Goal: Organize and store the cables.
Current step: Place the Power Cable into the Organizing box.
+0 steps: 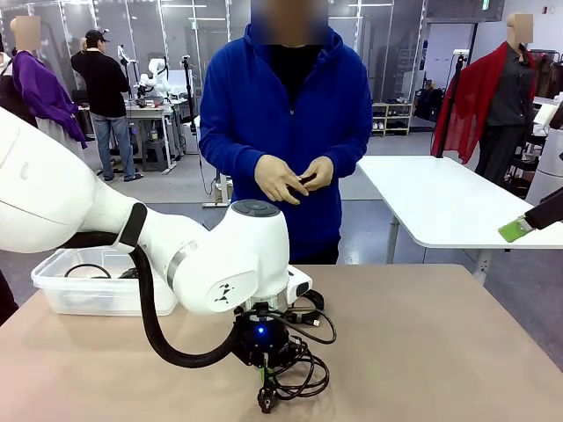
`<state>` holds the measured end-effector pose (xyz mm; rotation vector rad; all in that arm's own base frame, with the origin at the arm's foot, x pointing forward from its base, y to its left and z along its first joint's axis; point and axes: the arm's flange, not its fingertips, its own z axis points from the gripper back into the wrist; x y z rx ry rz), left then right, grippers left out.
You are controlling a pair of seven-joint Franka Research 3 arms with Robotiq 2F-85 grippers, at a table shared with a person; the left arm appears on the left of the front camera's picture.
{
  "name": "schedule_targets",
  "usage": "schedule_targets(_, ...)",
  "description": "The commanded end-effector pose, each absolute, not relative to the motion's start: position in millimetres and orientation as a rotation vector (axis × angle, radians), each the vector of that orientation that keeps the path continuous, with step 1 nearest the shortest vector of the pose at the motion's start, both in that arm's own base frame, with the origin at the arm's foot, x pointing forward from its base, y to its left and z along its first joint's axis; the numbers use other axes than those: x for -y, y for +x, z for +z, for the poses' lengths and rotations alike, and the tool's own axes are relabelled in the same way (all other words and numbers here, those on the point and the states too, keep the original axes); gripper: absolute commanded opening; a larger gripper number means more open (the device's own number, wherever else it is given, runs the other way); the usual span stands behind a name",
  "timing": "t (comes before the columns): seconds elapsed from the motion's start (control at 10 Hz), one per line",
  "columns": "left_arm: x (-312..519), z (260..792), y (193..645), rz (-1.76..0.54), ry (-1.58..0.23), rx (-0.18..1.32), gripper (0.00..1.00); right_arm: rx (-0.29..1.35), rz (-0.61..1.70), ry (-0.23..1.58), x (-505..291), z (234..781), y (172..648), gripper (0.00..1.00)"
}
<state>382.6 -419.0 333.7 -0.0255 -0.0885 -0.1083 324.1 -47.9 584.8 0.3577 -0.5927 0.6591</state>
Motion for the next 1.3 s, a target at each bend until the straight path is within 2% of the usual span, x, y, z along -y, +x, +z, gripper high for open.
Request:
schedule_targets(0.0,411,376,364,-0.172,-0.035,0.110,0.00,0.585,0.647,0.362,48,587,325,1.00)
schedule_targets(0.2,398,420,345,-0.199,-0.032,0.121,0.00,0.585,0.647,0.362,48,587,325,1.00)
schedule_targets(0.4,398,437,337,-0.234,-0.020,0.122,0.00,0.585,0.647,0.362,48,587,325,1.00)
schedule_targets(1.2,403,442,336,-0.217,-0.014,0.144,0.00,0.585,0.647,0.362,48,587,325,1.00)
